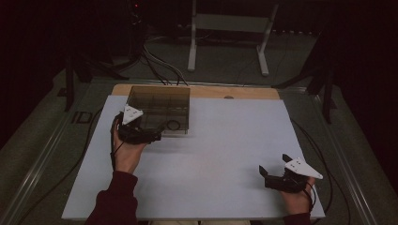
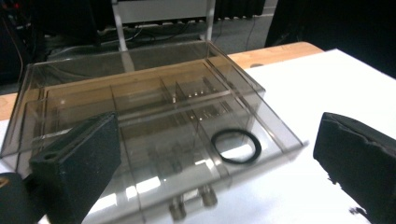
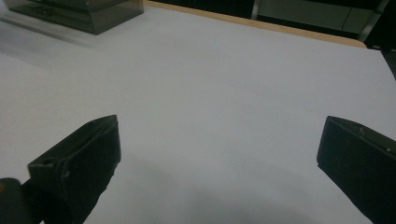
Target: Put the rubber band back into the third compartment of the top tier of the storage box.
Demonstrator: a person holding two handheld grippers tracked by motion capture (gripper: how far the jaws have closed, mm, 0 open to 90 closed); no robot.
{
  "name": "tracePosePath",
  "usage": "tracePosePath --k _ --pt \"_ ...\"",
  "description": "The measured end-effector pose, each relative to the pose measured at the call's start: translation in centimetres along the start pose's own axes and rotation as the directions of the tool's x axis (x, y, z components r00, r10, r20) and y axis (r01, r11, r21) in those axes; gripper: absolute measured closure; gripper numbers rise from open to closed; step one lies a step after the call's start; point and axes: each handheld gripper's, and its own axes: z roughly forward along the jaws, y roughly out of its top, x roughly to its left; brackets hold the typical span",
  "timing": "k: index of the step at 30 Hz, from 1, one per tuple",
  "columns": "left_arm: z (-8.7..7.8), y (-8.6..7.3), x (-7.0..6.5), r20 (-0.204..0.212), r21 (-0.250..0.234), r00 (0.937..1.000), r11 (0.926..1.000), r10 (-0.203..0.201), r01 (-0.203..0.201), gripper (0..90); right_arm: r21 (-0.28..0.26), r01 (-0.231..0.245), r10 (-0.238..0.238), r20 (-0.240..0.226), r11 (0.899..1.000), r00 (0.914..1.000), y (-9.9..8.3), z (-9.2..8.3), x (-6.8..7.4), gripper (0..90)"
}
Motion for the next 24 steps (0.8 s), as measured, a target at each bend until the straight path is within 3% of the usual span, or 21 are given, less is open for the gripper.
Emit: tracePosePath --k 12,19,24 --pt "-3.2 -3.7 0.6 -0.021 -0.044 0.9995 0.9988 0.022 -0.023 0.6 0.002 0.002 -0.002 -0.004 1.0 1.0 0.0 0.0 0.1 0.1" --pt "-3.6 -5.7 1.0 -0.035 -0.032 0.9993 0.9994 0.013 -0.015 0.7 0.001 0.002 -0.002 -0.004 1.0 1.0 0.0 0.0 0.2 0.1" --pt "-3.8 -6.7 1.1 -0.031 -0.03 0.9986 0.9985 0.044 -0.045 0.7 0.001 0.001 -0.001 -0.005 1.0 1.0 0.0 0.1 0.2 0.1"
